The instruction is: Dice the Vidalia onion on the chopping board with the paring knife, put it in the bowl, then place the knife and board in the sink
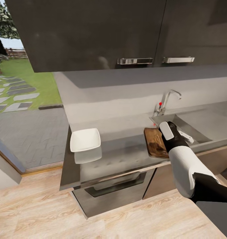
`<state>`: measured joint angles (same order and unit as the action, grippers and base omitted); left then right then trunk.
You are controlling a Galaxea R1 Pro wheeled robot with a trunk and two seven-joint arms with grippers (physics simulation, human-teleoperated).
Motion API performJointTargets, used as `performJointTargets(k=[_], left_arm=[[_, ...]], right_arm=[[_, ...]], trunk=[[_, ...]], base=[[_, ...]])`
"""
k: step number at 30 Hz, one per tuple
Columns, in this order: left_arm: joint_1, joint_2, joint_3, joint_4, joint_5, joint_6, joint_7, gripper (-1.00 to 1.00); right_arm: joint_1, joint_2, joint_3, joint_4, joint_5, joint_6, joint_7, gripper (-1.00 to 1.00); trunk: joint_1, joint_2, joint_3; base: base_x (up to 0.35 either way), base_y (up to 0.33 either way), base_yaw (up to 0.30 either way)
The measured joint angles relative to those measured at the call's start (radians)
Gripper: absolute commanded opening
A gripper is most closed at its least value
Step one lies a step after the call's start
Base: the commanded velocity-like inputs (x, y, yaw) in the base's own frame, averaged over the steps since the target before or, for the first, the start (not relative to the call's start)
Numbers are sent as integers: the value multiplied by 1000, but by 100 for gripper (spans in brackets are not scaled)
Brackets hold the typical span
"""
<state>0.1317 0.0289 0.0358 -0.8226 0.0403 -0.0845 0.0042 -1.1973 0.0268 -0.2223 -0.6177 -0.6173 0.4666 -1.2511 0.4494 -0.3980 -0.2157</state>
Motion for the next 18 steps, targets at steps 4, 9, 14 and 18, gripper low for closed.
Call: performJointTargets(k=[4,9,14,18], left_arm=[[0,0,0,0,0,0,0,100],[0,0,0,5,0,0,0,100],[0,0,0,10,0,0,0,100],[0,0,0,10,0,0,0,100]], right_arm=[[0,0,0,5,0,0,1,100],[0,1,0,11,-2,0,1,100],[0,1,0,14,-3,0,1,100],[0,1,0,15,-3,0,2,100]], trunk=[[0,0,-4],[0,0,-10],[0,0,-17],[0,0,-23]], base=[[0,0,0],[0,0,0],[0,0,0],[0,0,0]])
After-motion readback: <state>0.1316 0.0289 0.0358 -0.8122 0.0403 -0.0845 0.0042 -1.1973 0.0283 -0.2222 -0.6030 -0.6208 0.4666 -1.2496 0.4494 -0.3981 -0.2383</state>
